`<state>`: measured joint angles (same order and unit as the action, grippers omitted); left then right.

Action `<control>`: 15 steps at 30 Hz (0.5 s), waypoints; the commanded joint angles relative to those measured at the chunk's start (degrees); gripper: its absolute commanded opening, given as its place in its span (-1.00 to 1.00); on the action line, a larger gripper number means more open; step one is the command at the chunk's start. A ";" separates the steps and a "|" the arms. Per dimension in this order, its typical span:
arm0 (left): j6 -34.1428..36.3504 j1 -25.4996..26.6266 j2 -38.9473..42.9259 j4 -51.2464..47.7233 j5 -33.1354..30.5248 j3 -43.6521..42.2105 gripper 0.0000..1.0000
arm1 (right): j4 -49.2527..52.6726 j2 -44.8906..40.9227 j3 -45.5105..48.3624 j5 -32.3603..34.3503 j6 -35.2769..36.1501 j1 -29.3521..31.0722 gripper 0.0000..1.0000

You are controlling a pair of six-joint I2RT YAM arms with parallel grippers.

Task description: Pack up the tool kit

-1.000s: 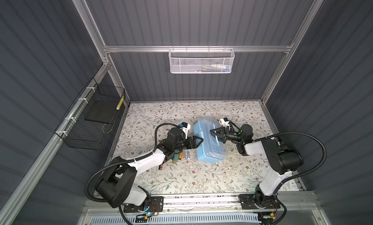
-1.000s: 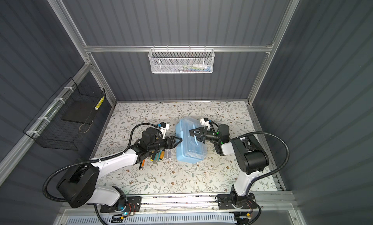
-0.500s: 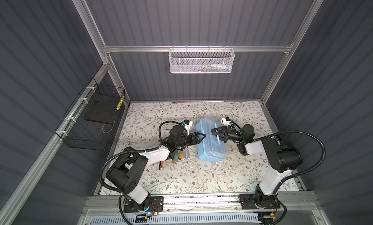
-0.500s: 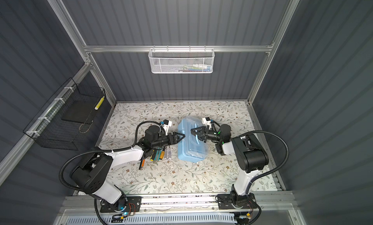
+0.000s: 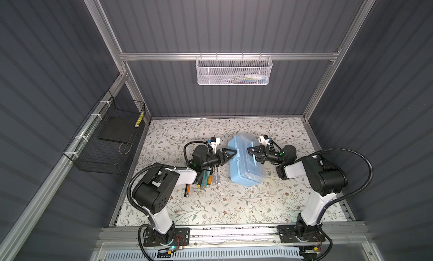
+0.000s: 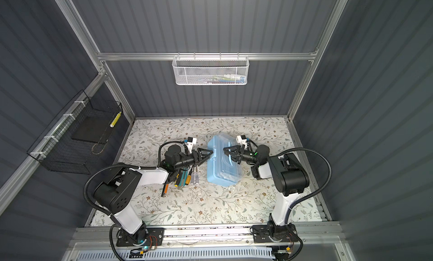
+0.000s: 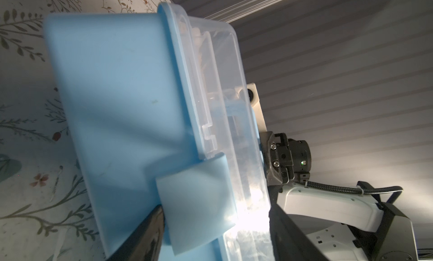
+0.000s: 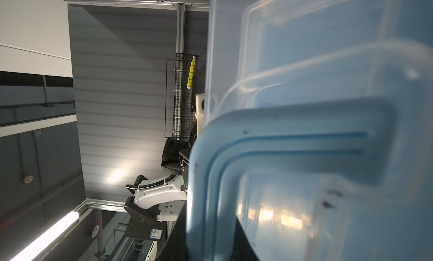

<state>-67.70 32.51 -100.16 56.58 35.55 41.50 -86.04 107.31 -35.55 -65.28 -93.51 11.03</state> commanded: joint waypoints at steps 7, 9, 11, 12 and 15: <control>-15.60 2.03 -6.73 29.07 9.23 2.02 0.39 | 1.25 4.88 -0.57 -1.72 7.04 1.89 -1.00; -16.27 1.86 -7.23 29.82 9.45 2.14 0.40 | 1.27 4.92 -0.67 -1.68 6.86 1.89 -1.00; -15.69 1.70 -6.99 28.98 9.65 2.21 0.40 | 1.23 4.86 -0.78 -1.48 6.55 1.81 -1.00; -14.44 1.55 -6.30 26.98 9.63 2.10 0.40 | 1.26 4.69 -0.87 -1.35 6.41 1.72 -1.00; -6.85 0.45 -2.42 15.08 9.14 1.14 0.43 | 1.61 3.59 -0.50 -0.91 5.89 1.39 -1.00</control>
<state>-80.18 31.81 -107.20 75.37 39.42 41.78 -87.26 108.92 -36.91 -64.69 -94.17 10.68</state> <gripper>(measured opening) 0.710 0.201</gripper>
